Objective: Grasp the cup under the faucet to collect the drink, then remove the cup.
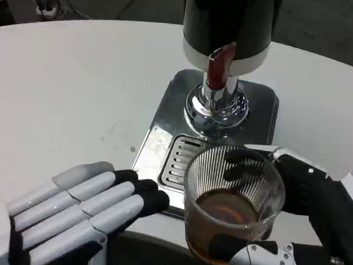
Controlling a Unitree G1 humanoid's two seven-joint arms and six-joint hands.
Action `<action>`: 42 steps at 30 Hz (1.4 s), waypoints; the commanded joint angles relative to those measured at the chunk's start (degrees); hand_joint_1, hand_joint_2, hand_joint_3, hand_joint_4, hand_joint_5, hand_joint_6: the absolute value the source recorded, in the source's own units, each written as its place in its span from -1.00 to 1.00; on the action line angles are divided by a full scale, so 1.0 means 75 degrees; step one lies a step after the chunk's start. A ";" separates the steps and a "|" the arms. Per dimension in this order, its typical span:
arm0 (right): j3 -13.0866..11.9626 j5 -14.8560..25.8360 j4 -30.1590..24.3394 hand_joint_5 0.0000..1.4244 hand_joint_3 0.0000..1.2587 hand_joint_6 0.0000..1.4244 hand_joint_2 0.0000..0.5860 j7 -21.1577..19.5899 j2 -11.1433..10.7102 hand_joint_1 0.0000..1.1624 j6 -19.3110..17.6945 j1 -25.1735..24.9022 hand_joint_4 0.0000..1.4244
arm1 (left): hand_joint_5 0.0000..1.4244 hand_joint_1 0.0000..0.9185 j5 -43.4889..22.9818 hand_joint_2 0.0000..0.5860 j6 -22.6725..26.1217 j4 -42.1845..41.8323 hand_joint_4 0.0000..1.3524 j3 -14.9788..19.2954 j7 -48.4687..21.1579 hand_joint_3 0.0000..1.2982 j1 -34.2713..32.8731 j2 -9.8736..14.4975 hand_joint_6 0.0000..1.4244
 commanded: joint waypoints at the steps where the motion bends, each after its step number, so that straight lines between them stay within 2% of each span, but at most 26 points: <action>1: 0.0033 0.0164 -0.0258 0.50 0.23 0.45 -0.44 0.0003 0.0026 0.42 -0.0072 0.0000 0.17 | -1.00 -1.00 0.0123 -0.73 -0.0089 0.0048 -1.00 0.0036 0.0122 -1.00 0.0051 0.0022 -1.00; 9: 0.0163 0.0098 -0.0188 0.50 0.23 0.45 -0.43 -0.0002 0.0028 0.41 -0.0001 -0.0159 0.17 | -1.00 -1.00 0.0116 -0.73 -0.0029 0.0085 -1.00 0.0133 0.0156 -1.00 0.0042 0.0042 -1.00; 15: 0.0208 0.0041 -0.0094 0.50 0.23 0.45 -0.44 -0.0032 0.0034 0.41 0.0067 -0.0323 0.18 | -1.00 -1.00 0.0282 -0.73 0.0081 0.0156 -1.00 0.0004 0.0282 -1.00 -0.0158 0.0098 -1.00; 31: -0.0131 0.0199 0.0452 0.50 0.24 0.47 -0.44 -0.0003 -0.0064 0.41 0.0100 -0.0969 0.18 | -1.00 -1.00 0.1561 -0.73 0.1155 0.0062 -1.00 -0.1320 0.0871 -1.00 -0.1708 0.0284 -1.00; 36: -0.0280 0.0287 0.0423 0.50 0.25 0.47 -0.43 0.0042 -0.0115 0.41 0.0085 -0.0944 0.18 | -1.00 -1.00 0.1794 -0.73 0.1321 0.0034 -1.00 -0.1512 0.0970 -1.00 -0.1850 0.0282 -1.00; 42: -0.0341 0.0319 0.0389 0.50 0.25 0.47 -0.42 0.0066 -0.0122 0.41 0.0070 -0.0895 0.18 | -1.00 -1.00 0.1847 -0.73 0.1353 0.0042 -1.00 -0.1505 0.1035 -1.00 -0.1840 0.0312 -1.00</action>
